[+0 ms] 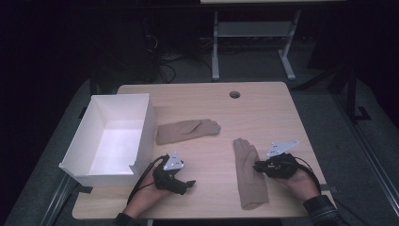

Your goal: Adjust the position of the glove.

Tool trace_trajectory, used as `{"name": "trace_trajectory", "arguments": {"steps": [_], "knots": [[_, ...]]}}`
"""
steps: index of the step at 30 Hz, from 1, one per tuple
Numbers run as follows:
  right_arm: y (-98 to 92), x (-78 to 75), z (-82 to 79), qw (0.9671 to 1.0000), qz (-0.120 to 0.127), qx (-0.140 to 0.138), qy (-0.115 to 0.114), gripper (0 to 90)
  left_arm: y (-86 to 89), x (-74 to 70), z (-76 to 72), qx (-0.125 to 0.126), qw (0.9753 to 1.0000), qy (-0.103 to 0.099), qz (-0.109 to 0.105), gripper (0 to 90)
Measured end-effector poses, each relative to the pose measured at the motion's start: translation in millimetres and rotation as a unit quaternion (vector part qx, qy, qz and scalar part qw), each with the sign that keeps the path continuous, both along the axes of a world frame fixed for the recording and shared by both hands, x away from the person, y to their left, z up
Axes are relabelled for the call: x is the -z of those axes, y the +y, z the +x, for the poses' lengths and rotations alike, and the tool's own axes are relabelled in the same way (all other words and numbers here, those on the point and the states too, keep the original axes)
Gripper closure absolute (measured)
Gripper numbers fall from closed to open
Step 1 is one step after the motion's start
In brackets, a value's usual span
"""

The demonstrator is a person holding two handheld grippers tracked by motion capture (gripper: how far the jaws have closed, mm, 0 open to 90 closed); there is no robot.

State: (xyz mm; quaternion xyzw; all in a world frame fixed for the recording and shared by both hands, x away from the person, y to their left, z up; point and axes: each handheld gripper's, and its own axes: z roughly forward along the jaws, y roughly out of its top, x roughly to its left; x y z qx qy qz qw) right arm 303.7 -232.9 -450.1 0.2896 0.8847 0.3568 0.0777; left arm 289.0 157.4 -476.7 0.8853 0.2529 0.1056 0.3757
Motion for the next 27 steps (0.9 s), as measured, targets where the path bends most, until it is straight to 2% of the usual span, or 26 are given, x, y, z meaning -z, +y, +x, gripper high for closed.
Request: {"name": "trace_trajectory", "arguments": {"steps": [1, 5, 6, 7, 8, 10, 11, 12, 13, 14, 15, 18, 22, 24, 26, 27], "knots": [[-10.5, 1.2, 4.6, 0.9993, 0.004, 0.035, -0.014, 60.4, 0.0, 0.0, 0.0, 0.000, 1.0000, 0.000, 0.000, 13.0], [-23.2, 9.2, 12.8, 0.9961, -0.006, 0.085, -0.022, 48.1, 0.0, 0.1, 0.0, 0.000, 1.0000, 0.000, 0.000, 13.0], [-23.2, 9.2, 12.8, 0.9961, -0.006, 0.085, -0.022, 48.1, 0.0, 0.0, 0.0, 0.000, 1.0000, 0.000, 0.000, 13.0], [-27.6, 11.8, 16.1, 0.9951, -0.006, 0.095, -0.023, 45.5, -0.1, 0.0, -0.1, -0.001, 1.0000, 0.001, 0.000, 13.0], [-34.6, 15.1, 21.0, 0.9936, -0.005, 0.111, -0.021, 38.8, 0.0, 0.0, 0.0, 0.000, 1.0000, 0.000, 0.000, 13.0], [-37.8, 17.4, 23.6, 0.9926, -0.006, 0.120, -0.019, 35.8, -0.1, 0.0, 0.0, 0.000, 1.0000, 0.000, 0.000, 13.0], [-44.8, 21.5, 28.9, 0.9901, -0.012, 0.138, -0.020, 28.1, 0.0, 0.0, 0.0, 0.000, 1.0000, 0.000, 0.000, 13.0], [-44.8, 21.5, 28.9, 0.9901, -0.012, 0.138, -0.020, 28.1, 0.0, 0.0, 0.0, 0.000, 1.0000, 0.000, 0.000, 13.0], [-48.6, 23.8, 31.6, 0.9877, -0.016, 0.155, -0.018, 23.4, 0.0, 0.0, 0.0, 0.000, 1.0000, 0.000, 0.000, 13.0], [-48.6, 23.8, 31.6, 0.9877, -0.016, 0.155, -0.018, 23.4, 0.0, 0.0, 0.0, 0.000, 1.0000, 0.000, 0.000, 13.0], [-51.4, 25.4, 33.9, 0.9851, -0.011, 0.170, -0.020, 20.6, 0.0, 0.0, -0.1, -0.001, 1.0000, 0.001, 0.000, 13.0], [-53.1, 26.7, 35.7, 0.9840, -0.006, 0.177, -0.018, 18.6, 0.2, 0.2, -0.2, -0.001, 1.0000, 0.001, -0.001, 13.0], [-55.4, 31.9, 36.0, 0.9836, 0.010, 0.177, -0.034, 14.8, 0.1, 0.1, -0.6, -0.004, 1.0000, 0.001, 0.000, 12.9], [-55.3, 32.6, 36.0, 0.9830, 0.010, 0.180, -0.034, 13.4, -0.5, -0.2, -1.6, -0.009, 1.0000, 0.001, 0.001, 13.0], [-55.4, 32.6, 36.1, 0.9829, 0.010, 0.180, -0.034, 13.3, -1.1, -1.3, -1.4, -0.010, 0.9999, 0.005, 0.005, 13.3], [-55.2, 32.6, 35.9, 0.9827, 0.010, 0.182, -0.034, 13.3, -2.6, -4.0, 1.5, -0.018, 0.9997, 0.014, 0.012, 14.0]]}}
